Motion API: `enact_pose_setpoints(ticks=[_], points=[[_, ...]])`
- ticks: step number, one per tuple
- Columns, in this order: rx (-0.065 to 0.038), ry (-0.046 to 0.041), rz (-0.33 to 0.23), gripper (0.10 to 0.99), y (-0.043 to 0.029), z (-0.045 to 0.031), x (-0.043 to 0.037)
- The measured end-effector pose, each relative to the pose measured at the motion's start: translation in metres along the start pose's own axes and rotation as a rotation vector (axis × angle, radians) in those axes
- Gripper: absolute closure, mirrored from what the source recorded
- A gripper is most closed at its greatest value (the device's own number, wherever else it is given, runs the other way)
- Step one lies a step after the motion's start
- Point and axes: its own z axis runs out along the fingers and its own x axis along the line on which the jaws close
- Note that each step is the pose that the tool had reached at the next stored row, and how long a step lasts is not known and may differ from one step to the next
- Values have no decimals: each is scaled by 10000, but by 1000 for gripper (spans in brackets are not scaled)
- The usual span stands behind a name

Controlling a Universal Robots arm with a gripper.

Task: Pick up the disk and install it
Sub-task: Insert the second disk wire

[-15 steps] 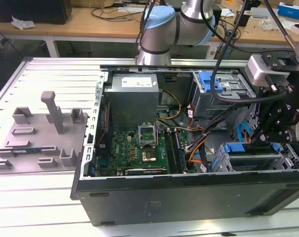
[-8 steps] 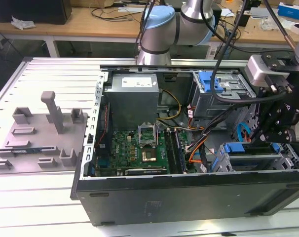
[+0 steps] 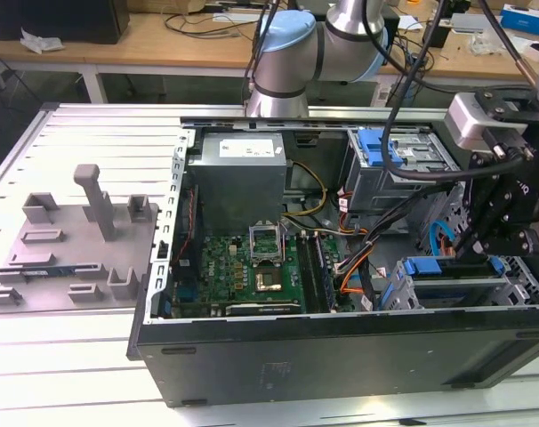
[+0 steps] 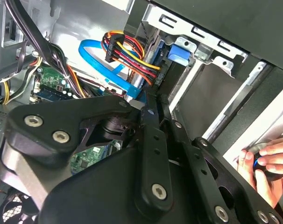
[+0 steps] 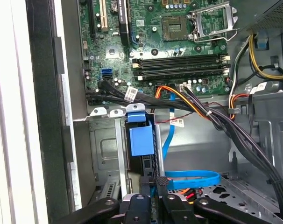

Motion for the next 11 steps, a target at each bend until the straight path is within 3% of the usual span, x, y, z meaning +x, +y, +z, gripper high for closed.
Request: enact_pose_setpoints(ticks=[11], points=[[2,18,1,925,3,6,-28]])
